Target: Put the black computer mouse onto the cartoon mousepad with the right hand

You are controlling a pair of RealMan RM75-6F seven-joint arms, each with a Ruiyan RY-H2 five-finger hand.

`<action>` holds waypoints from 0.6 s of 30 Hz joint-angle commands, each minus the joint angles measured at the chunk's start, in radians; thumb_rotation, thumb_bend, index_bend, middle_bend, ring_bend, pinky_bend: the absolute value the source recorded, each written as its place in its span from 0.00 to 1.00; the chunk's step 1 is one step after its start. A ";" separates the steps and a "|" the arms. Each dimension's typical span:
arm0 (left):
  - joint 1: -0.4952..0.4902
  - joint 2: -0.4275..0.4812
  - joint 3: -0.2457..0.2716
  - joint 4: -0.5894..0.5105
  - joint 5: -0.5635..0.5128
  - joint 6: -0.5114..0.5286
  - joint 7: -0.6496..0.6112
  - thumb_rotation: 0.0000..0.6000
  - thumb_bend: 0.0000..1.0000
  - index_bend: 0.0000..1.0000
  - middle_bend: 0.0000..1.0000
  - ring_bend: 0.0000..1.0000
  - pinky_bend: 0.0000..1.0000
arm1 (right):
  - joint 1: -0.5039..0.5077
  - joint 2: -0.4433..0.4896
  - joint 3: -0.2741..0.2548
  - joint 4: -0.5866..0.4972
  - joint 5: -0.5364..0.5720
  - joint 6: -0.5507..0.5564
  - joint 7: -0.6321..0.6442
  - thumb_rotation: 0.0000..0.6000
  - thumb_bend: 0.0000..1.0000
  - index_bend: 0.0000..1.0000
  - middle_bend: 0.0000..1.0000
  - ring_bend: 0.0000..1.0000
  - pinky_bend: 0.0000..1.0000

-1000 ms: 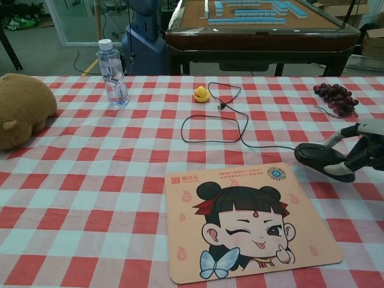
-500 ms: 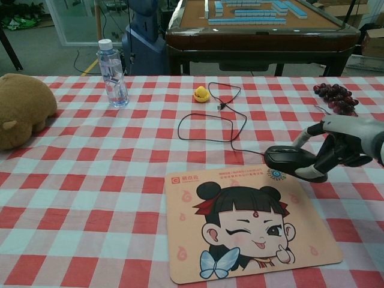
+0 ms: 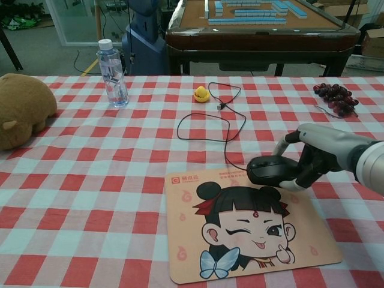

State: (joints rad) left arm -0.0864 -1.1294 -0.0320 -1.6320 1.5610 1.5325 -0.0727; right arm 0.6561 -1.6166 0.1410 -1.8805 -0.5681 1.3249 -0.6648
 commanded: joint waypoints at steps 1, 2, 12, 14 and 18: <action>0.000 0.000 0.000 -0.001 0.000 0.001 0.000 1.00 0.57 0.55 0.90 0.82 1.00 | -0.001 -0.019 -0.015 0.017 -0.028 0.013 -0.015 1.00 0.29 0.43 1.00 1.00 1.00; 0.001 0.001 0.000 -0.001 -0.001 0.001 0.000 1.00 0.57 0.55 0.90 0.82 1.00 | -0.002 -0.025 -0.019 0.022 -0.036 0.015 -0.017 1.00 0.29 0.43 1.00 1.00 1.00; 0.004 0.006 -0.005 -0.002 -0.009 0.005 -0.008 1.00 0.57 0.55 0.90 0.82 1.00 | -0.013 -0.074 -0.051 0.061 -0.109 0.015 -0.038 1.00 0.28 0.43 1.00 1.00 1.00; 0.004 0.007 -0.005 -0.003 -0.012 0.004 -0.009 1.00 0.57 0.55 0.90 0.82 1.00 | -0.015 -0.081 -0.054 0.064 -0.118 0.016 -0.044 1.00 0.28 0.43 1.00 1.00 1.00; 0.004 0.011 -0.006 -0.007 -0.014 0.003 -0.010 1.00 0.57 0.56 0.90 0.82 1.00 | -0.018 -0.100 -0.060 0.078 -0.132 0.016 -0.061 1.00 0.27 0.43 1.00 1.00 1.00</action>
State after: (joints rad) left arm -0.0821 -1.1185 -0.0379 -1.6386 1.5470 1.5352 -0.0825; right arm 0.6391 -1.7145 0.0824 -1.8036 -0.6987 1.3410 -0.7244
